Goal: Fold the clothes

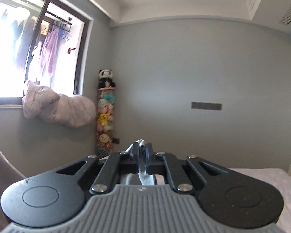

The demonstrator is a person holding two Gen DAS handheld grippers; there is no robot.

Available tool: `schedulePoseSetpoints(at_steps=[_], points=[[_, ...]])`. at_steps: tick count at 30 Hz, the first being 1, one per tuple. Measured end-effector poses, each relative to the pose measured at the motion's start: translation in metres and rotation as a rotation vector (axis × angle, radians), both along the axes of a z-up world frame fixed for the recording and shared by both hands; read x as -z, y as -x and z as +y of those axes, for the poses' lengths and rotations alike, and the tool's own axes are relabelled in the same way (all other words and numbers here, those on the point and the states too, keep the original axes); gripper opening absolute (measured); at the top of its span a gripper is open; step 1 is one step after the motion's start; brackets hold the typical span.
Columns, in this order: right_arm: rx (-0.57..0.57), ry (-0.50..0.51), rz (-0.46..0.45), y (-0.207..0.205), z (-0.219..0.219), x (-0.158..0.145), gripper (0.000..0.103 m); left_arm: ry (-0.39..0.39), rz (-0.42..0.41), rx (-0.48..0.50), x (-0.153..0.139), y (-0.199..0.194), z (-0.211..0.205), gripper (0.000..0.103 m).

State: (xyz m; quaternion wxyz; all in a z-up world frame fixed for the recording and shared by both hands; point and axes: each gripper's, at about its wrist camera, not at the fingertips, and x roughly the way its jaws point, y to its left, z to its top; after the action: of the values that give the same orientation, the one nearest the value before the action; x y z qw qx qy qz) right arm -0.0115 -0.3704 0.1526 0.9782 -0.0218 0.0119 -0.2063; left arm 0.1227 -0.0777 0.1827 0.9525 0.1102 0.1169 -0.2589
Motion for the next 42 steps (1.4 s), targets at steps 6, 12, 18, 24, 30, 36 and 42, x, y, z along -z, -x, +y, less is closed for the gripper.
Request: schedulePoseSetpoints(at_steps=[6, 12, 18, 24, 30, 36, 42], points=[[0.185, 0.033, -0.092, 0.092, -0.061, -0.036, 0.007, 0.035, -0.083, 0.234, -0.027, 0.063, -0.061, 0.001], [0.446, 0.045, -0.133, 0.196, -0.122, -0.047, 0.007, 0.023, -0.1, 0.424, -0.029, 0.097, -0.116, 0.001], [0.721, 0.032, -0.093, 0.291, -0.177, -0.03, 0.007, -0.065, -0.014, 0.401, 0.017, 0.074, -0.139, 0.0], [0.826, -0.043, 0.098, 0.329, -0.212, 0.035, 0.007, -0.192, 0.218, 0.282, 0.092, 0.037, -0.108, 0.0], [0.796, -0.146, 0.286, 0.336, -0.222, 0.114, 0.009, -0.287, 0.358, 0.27, 0.149, 0.03, -0.103, 0.0], [0.692, -0.203, 0.437, 0.325, -0.216, 0.153, 0.025, -0.319, 0.406, 0.319, 0.177, 0.026, -0.125, 0.0], [0.574, -0.203, 0.51, 0.302, -0.209, 0.169, 0.041, -0.335, 0.432, 0.391, 0.205, 0.015, -0.175, 0.003]])
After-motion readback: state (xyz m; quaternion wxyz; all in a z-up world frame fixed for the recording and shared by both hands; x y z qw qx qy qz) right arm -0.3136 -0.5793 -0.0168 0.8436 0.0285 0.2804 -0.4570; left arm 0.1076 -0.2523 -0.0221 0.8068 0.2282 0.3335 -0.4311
